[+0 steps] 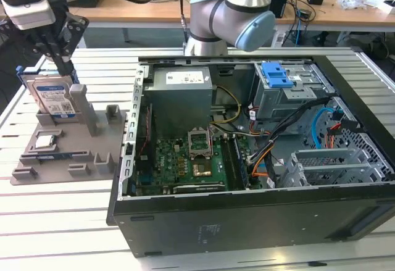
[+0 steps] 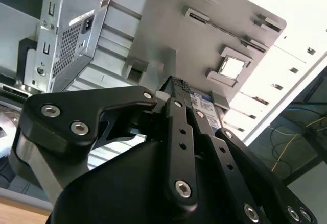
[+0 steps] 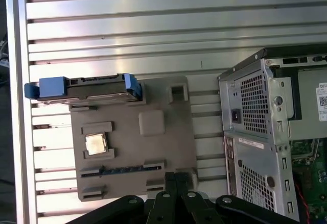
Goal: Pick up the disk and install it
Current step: 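Reach for the disk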
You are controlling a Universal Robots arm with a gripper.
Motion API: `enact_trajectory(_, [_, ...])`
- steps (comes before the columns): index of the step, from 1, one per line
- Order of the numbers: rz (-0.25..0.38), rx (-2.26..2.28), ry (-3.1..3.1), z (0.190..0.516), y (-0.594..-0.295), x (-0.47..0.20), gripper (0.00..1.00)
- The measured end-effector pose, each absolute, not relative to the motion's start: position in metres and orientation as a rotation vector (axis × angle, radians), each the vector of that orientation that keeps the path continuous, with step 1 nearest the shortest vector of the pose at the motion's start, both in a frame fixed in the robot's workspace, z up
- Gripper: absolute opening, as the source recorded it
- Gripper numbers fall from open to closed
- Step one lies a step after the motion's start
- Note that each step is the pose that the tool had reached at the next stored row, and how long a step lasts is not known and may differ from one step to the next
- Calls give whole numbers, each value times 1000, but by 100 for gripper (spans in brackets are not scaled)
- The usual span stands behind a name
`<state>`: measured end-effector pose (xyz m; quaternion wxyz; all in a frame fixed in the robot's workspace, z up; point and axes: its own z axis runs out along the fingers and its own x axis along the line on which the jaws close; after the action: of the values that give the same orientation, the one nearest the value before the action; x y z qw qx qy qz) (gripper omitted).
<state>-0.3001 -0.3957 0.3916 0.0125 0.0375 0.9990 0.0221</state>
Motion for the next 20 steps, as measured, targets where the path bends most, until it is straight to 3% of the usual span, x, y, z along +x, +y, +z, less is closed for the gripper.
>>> enact_trajectory(20, [69, 117, 3114, 388, -361, -388, 11])
